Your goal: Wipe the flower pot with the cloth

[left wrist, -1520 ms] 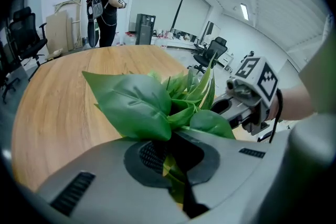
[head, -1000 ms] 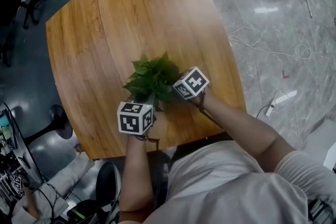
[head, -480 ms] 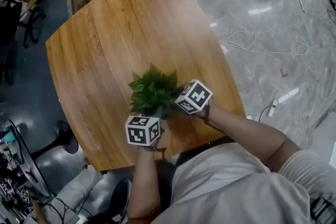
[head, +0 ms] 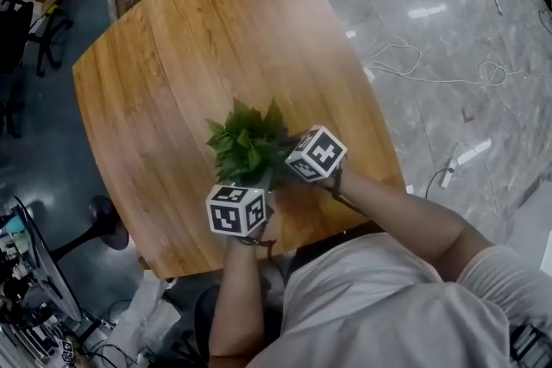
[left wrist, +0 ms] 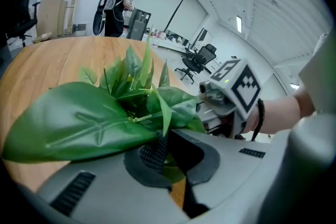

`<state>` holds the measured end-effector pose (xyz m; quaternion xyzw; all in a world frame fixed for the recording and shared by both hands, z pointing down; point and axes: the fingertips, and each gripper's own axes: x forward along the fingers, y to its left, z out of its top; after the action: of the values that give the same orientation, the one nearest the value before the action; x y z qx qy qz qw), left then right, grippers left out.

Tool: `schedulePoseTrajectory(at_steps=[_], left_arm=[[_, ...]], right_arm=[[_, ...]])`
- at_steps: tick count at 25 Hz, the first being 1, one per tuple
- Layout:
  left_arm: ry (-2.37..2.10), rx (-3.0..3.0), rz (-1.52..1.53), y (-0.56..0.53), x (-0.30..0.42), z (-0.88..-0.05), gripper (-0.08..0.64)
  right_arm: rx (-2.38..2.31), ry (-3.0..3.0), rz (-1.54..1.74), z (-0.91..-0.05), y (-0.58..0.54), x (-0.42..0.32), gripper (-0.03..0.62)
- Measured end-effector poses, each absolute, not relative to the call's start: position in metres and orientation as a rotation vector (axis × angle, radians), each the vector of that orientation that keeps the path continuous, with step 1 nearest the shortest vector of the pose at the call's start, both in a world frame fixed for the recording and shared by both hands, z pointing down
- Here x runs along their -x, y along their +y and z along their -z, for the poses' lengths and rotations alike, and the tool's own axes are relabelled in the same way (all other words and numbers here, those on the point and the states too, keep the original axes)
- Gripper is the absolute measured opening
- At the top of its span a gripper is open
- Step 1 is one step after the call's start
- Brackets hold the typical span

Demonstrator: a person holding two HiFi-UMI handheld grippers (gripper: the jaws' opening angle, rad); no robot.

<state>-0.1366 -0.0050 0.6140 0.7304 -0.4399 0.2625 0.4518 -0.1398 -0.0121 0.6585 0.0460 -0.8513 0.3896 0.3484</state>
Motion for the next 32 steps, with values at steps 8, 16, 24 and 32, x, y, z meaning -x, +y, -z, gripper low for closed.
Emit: schedulePoseTrajectory(at_steps=[8, 16, 24, 32], left_arm=[[-1.067, -1.805, -0.610, -0.003, 0.133, -0.607, 0.006], [-1.085, -1.811, -0.572, -0.013, 0.137, -0.610, 0.006], [-1.150, -1.844, -0.501, -0.005, 0.133, -0.568, 0.006], [-1.301, -1.958, -0.408, -0.008, 0.138, -0.463, 0.006]], right_arm=[[-0.146, -2.236, -0.930, -0.634, -0.023, 0.136, 0.031], [-0.164, -2.195, -0.942, -0.685, -0.033, 0.157, 0.031], [-0.200, -2.323, -0.810, -0.591, -0.028, 0.127, 0.029], [-0.218, -2.535, -0.574, -0.441, -0.027, 0.109, 0.028]])
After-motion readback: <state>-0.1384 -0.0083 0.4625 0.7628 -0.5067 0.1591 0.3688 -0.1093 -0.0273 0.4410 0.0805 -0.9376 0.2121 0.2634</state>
